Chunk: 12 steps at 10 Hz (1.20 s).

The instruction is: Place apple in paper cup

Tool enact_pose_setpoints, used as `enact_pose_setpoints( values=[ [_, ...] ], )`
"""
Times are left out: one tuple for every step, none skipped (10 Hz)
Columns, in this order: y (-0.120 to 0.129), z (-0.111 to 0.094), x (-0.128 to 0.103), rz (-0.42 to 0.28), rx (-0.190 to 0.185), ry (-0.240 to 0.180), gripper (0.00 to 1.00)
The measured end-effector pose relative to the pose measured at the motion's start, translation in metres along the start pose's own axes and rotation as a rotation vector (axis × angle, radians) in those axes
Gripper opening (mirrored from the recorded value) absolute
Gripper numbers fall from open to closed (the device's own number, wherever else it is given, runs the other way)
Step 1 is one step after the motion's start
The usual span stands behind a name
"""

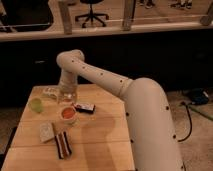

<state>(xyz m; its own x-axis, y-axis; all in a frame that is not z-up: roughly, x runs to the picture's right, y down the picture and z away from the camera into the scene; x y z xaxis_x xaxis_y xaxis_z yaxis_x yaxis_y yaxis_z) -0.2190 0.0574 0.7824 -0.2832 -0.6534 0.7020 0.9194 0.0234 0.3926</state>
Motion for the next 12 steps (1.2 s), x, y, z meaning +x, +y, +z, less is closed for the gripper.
enact_pose_setpoints(
  values=[
    [0.0006, -0.0018, 0.0006, 0.001, -0.002, 0.002, 0.80],
    [0.0010, -0.0024, 0.0007, 0.001, -0.004, 0.002, 0.80],
    [0.0009, -0.0025, 0.0008, 0.001, -0.004, 0.002, 0.80],
    [0.0009, -0.0025, 0.0008, 0.001, -0.004, 0.003, 0.80],
    [0.0009, -0.0024, 0.0008, 0.001, -0.004, 0.003, 0.80],
    [0.0009, -0.0025, 0.0008, 0.001, -0.004, 0.003, 0.80],
    [0.0010, -0.0025, 0.0008, 0.002, -0.004, 0.003, 0.80],
    [0.0011, -0.0025, 0.0008, 0.002, -0.003, 0.003, 0.80],
    [0.0012, -0.0026, 0.0008, 0.002, -0.003, 0.003, 0.80],
    [0.0013, -0.0026, 0.0009, 0.002, -0.003, 0.003, 0.80],
    [0.0013, -0.0026, 0.0009, 0.002, -0.003, 0.003, 0.80],
    [0.0016, -0.0027, 0.0009, 0.003, -0.003, 0.003, 0.80]
  ],
)
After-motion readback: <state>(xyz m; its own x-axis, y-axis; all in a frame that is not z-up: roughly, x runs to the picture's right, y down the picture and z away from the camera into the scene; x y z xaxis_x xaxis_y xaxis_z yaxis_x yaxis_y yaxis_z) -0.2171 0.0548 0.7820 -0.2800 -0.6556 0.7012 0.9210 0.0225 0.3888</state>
